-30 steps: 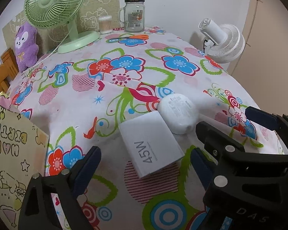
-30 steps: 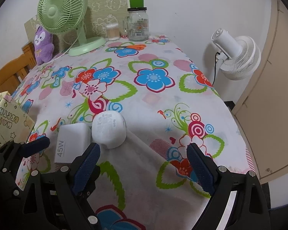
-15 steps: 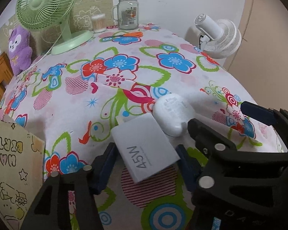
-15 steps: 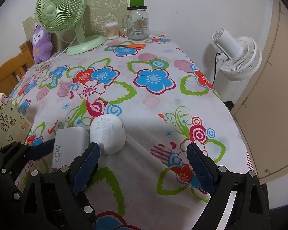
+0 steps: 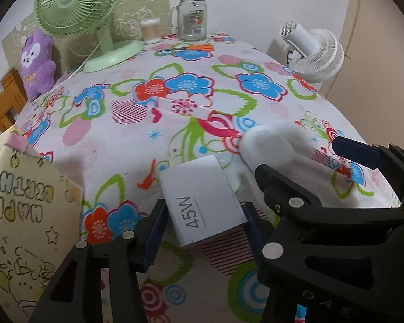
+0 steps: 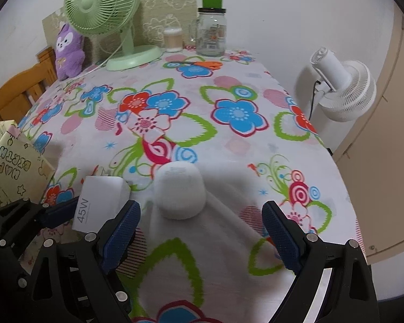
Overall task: Organize rigid objects
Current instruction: 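Move both open tools down toward the white rectangular charger and round earbud case, then close the right tool on the earbud case while the left tool grasps the rectangular charger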
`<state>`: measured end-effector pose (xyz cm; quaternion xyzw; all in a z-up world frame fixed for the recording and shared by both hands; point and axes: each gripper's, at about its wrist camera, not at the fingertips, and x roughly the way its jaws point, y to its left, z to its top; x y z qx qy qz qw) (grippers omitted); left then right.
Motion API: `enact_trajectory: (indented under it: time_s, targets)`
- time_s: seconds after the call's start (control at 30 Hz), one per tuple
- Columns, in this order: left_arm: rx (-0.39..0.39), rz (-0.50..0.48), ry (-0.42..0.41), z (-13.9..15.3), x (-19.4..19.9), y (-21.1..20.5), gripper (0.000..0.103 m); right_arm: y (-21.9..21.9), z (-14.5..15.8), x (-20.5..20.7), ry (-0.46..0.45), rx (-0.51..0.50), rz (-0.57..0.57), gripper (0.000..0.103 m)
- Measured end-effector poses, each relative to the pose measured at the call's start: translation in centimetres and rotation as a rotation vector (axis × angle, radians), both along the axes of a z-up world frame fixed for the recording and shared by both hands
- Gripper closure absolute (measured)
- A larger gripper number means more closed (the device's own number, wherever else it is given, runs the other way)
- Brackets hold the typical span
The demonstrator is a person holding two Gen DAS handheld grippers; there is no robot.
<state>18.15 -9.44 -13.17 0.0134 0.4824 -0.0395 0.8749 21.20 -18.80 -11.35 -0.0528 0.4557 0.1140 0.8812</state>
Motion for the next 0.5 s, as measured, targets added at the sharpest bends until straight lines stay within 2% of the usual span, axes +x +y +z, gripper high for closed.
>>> enact_trajectory:
  time_s: [0.33, 0.37, 0.5]
  targets:
    - [-0.008, 0.013, -0.004, 0.0, 0.0, 1.2, 0.045, 1.6, -1.0, 1.3, 0.031, -0.004, 0.01, 0.01]
    - [-0.008, 0.014, -0.003, -0.1, 0.0, 1.3, 0.045, 1.7, -1.1, 1.4, 0.032, -0.006, 0.012, 0.011]
    - [-0.002, 0.017, 0.002, -0.2, 0.2, 1.3, 0.043, 2.4, -1.8, 2.1, 0.05, -0.032, 0.018, 0.029]
